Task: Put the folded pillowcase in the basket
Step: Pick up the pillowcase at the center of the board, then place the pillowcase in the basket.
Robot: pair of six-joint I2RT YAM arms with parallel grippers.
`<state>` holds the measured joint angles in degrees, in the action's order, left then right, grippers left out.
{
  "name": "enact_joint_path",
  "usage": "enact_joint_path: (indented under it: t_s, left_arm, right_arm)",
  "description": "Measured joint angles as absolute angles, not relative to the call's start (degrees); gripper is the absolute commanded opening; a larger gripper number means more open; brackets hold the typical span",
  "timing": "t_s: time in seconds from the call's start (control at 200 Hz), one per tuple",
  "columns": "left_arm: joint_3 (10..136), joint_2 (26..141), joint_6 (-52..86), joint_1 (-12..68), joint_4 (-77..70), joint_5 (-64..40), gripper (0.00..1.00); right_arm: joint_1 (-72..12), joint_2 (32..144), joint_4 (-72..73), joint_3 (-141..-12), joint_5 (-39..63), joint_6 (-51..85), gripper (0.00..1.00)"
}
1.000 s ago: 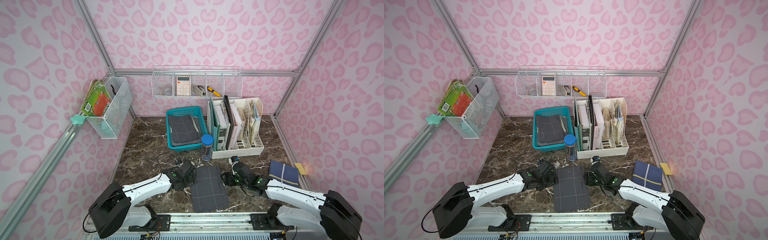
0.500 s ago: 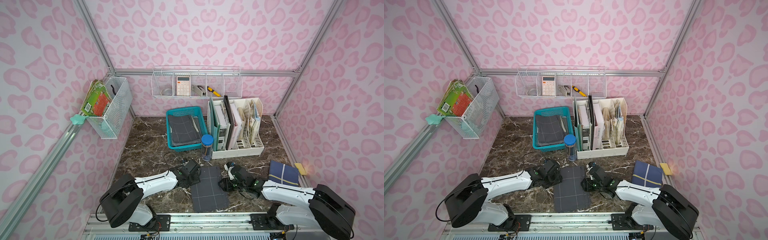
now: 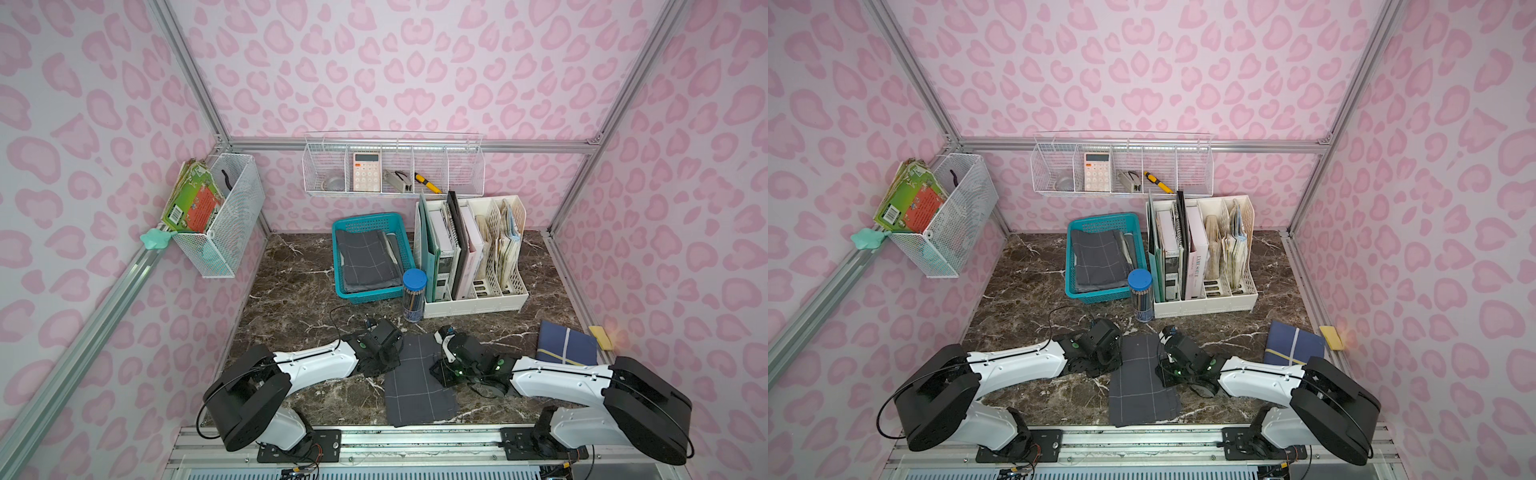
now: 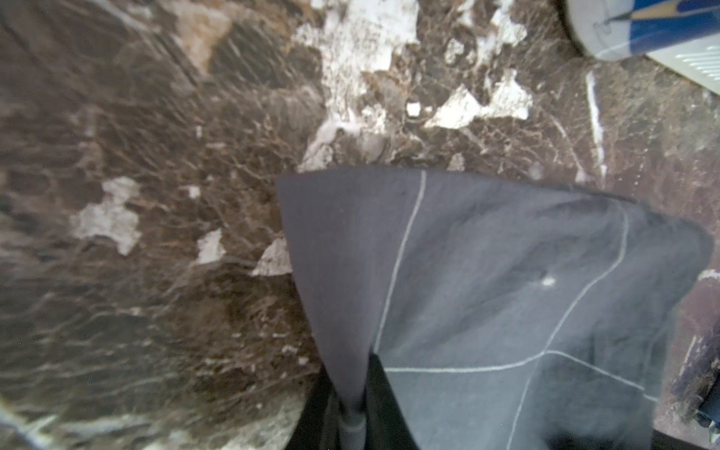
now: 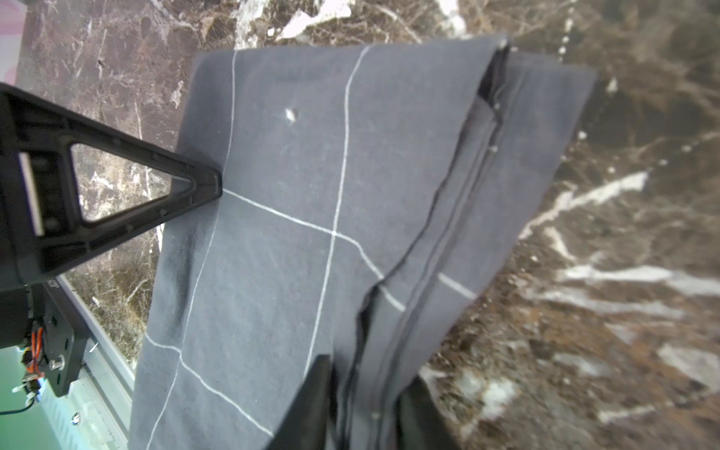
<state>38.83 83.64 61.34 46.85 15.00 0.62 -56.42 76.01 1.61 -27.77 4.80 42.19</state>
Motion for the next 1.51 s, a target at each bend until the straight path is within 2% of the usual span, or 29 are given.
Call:
enact_joint_path:
  t_s: [0.075, 0.11, 0.335, 0.74, 0.935, 1.225, 1.505]
  left_arm:
    - [39.4, 83.0, 61.4, 47.2, 16.1, 0.5, 0.0]
    - [39.9, 82.6, 61.3, 47.4, 17.0, 0.5, 0.0]
    - [41.8, 76.4, 61.3, 48.4, 22.5, 4.4, 0.0]
    - [48.5, 61.8, 57.5, 48.7, 34.2, 17.2, 0.0]
    - [54.9, 59.5, 53.6, 48.6, 37.2, 22.2, 0.0]
    - [61.4, 61.0, 44.1, 46.3, 35.7, 29.2, 0.0]
    - [72.1, 68.6, 34.8, 33.5, 33.5, 26.5, 0.0]
  right_arm:
    - [-58.2, 75.9, 1.1, -28.9, 3.3, 42.1, 0.03]
    - [-59.0, 75.7, 1.0, -29.2, 2.6, 42.0, 0.0]
    - [-63.0, 72.9, -1.2, -31.1, -4.3, 41.5, 0.0]
    - [-64.1, 67.2, 1.1, -36.6, -11.1, 35.2, 0.0]
    - [-64.2, 67.7, 2.7, -42.7, -14.6, 29.9, 0.0]
    - [-60.8, 74.2, 4.0, -55.6, -17.2, 21.6, 0.0]
    - [-53.6, 87.6, 3.5, -72.8, -13.2, 16.5, 0.0]
